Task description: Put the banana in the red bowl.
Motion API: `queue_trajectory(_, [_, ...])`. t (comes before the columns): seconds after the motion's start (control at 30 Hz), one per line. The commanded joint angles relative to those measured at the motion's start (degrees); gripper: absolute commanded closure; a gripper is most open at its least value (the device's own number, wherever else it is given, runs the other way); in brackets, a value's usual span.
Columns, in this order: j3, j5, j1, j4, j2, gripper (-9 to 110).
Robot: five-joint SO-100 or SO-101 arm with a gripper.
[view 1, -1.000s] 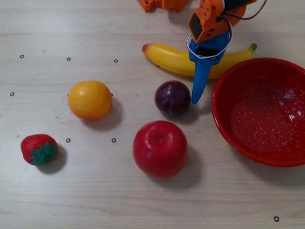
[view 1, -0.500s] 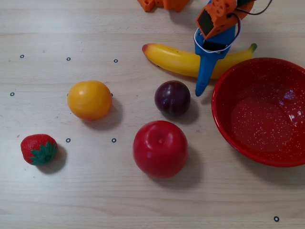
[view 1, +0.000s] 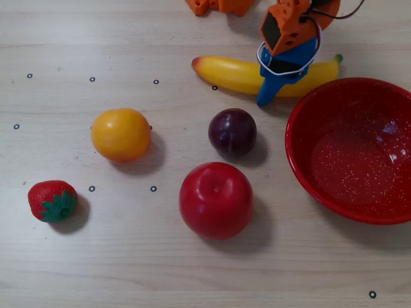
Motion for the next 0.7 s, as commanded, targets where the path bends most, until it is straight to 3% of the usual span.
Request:
queue_trajectory(0.0, [-0.97, 1.14, -0.7, 0.53, 1.93, 95])
queue_trajectory(0.07, [-0.97, 0.88, -0.79, 0.88, 1.93, 101])
queue_trajectory(0.27, [-2.02, -0.44, -0.44, 3.52, 1.93, 101])
queue_trajectory(0.67, [-12.39, -3.52, 0.97, 21.71, 5.1, 101])
